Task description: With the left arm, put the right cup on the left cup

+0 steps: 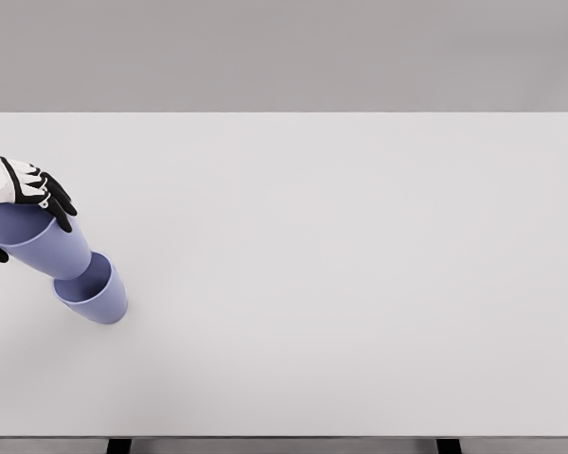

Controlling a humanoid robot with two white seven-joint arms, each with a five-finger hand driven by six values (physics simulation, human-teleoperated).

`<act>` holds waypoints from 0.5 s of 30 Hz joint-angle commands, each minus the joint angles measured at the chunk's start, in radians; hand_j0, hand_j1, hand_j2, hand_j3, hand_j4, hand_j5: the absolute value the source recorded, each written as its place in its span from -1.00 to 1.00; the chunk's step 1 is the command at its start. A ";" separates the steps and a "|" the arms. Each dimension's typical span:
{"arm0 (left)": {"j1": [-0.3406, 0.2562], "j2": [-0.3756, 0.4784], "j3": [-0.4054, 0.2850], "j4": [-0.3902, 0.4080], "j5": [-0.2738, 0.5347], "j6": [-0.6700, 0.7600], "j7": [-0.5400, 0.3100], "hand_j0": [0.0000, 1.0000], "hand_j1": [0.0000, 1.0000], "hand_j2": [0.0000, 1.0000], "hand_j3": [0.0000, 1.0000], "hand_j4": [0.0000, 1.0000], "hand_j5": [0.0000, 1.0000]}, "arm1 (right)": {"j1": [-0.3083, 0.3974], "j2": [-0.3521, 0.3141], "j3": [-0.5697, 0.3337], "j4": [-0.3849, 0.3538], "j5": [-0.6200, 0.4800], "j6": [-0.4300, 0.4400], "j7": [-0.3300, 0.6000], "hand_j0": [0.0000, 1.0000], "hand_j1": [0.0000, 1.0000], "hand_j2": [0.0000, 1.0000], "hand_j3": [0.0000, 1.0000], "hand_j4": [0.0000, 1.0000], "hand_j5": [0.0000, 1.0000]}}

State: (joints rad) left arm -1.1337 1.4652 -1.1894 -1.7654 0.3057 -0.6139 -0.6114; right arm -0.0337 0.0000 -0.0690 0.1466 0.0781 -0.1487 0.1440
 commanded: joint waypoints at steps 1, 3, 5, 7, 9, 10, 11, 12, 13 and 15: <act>0.000 0.000 0.002 0.001 0.007 0.003 0.001 0.33 0.33 0.33 0.33 0.33 0.33 | 0.000 0.000 0.000 0.001 0.000 0.000 0.000 1.00 1.00 1.00 1.00 1.00 1.00; 0.003 -0.002 0.002 0.000 0.007 0.003 0.001 0.33 0.33 0.33 0.33 0.33 0.33 | 0.000 0.000 0.000 0.001 0.000 0.000 0.000 1.00 1.00 1.00 1.00 1.00 1.00; 0.011 -0.003 0.002 0.000 0.007 0.003 0.001 0.33 0.33 0.33 0.33 0.33 0.33 | 0.000 0.000 0.000 -0.001 0.000 0.000 0.000 1.00 1.00 1.00 1.00 1.00 1.00; 0.015 -0.002 0.002 0.000 0.007 0.003 0.001 0.33 0.33 0.33 0.33 0.33 0.33 | 0.000 0.000 0.000 0.001 0.000 0.000 0.000 1.00 1.00 1.00 1.00 1.00 1.00; 0.017 -0.002 0.002 0.000 0.006 0.003 0.001 0.33 0.33 0.33 0.33 0.33 0.33 | 0.000 0.000 0.000 -0.001 0.000 0.000 0.000 1.00 1.00 1.00 1.00 1.00 1.00; 0.028 -0.003 0.002 0.001 0.006 0.003 0.001 0.33 0.33 0.33 0.33 0.33 0.33 | 0.000 0.000 0.000 -0.001 0.000 0.000 0.000 1.00 1.00 1.00 1.00 1.00 1.00; 0.035 -0.003 0.004 0.001 0.004 0.003 0.001 0.33 0.33 0.33 0.33 0.33 0.33 | 0.000 0.000 0.000 -0.001 0.000 0.000 0.000 1.00 1.00 1.00 1.00 1.00 1.00; 0.035 -0.003 0.004 0.001 0.004 0.003 0.001 0.33 0.33 0.33 0.33 0.33 0.33 | 0.000 0.000 0.000 0.001 0.000 0.000 0.000 1.00 1.00 1.00 1.00 1.00 1.00; 0.035 -0.003 0.004 0.001 0.004 0.003 0.001 0.33 0.33 0.33 0.33 0.33 0.33 | 0.000 0.000 0.000 0.001 0.000 0.000 0.000 1.00 1.00 1.00 1.00 1.00 1.00; 0.035 -0.017 0.005 0.001 0.003 0.003 0.001 0.33 0.33 0.33 0.33 0.33 0.33 | 0.000 0.000 0.000 -0.001 0.000 0.000 0.000 1.00 1.00 1.00 1.00 1.00 1.00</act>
State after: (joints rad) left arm -1.0984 1.4544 -1.1875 -1.7643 0.3026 -0.6139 -0.6116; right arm -0.0337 0.0000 -0.0690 0.1461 0.0781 -0.1487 0.1440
